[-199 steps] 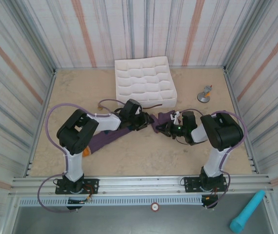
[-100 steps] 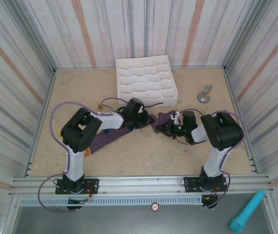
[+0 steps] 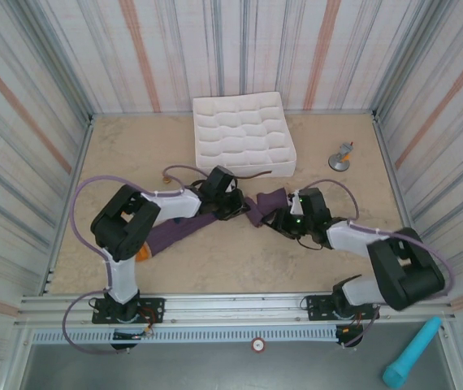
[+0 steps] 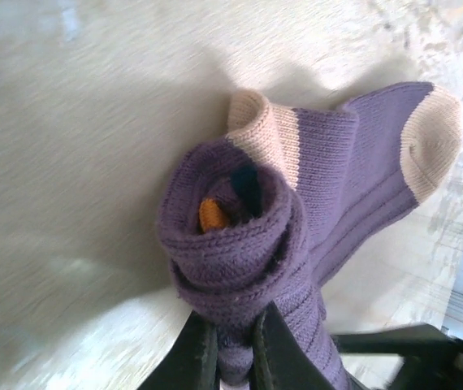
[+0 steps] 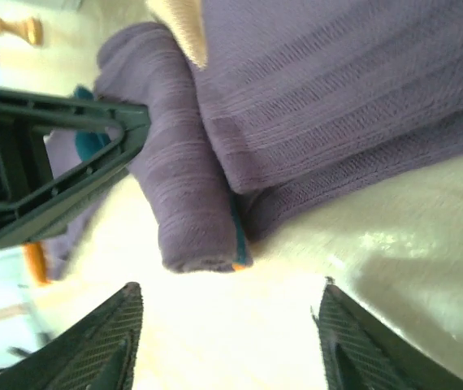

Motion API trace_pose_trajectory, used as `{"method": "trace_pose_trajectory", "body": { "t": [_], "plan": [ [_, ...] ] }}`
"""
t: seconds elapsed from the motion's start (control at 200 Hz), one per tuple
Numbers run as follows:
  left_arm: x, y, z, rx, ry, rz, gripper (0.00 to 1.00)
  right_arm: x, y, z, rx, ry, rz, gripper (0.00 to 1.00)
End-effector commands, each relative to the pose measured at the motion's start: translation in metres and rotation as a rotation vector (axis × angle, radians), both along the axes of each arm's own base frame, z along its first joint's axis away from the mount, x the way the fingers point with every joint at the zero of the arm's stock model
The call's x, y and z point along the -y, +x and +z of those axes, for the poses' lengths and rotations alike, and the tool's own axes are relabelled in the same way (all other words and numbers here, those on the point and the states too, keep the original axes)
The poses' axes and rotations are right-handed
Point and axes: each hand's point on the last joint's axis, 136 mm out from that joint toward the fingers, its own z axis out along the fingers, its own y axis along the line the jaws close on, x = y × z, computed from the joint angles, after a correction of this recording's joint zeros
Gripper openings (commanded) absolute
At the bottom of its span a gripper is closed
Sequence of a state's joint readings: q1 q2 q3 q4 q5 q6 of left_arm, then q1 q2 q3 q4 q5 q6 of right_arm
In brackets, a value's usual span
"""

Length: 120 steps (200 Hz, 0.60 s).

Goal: Roll the socks

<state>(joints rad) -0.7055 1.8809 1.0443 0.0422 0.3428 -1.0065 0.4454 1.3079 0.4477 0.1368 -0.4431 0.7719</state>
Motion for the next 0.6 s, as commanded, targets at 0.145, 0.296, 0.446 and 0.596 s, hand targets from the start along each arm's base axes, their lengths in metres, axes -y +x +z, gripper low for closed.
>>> {"method": "trace_pose_trajectory", "body": {
  "t": [0.145, 0.296, 0.446, 0.596],
  "plan": [
    [-0.032, -0.023, -0.009, -0.080, 0.088, 0.011, 0.00, 0.016, -0.021, 0.027, 0.309, -0.504, 0.138, 0.67],
    [-0.029, -0.023, -0.003, -0.091, 0.089, -0.008, 0.00, 0.001, -0.024, 0.038, 0.493, -0.709, 0.235, 0.67],
    [-0.030, -0.025, 0.001, -0.094, 0.098, -0.027, 0.00, -0.025, -0.027, 0.036, 0.645, -0.899, 0.334, 0.67],
    [-0.028, -0.026, 0.001, -0.103, 0.091, -0.033, 0.00, -0.054, -0.029, 0.033, 0.812, -1.113, 0.392, 0.65]
  ]
}}
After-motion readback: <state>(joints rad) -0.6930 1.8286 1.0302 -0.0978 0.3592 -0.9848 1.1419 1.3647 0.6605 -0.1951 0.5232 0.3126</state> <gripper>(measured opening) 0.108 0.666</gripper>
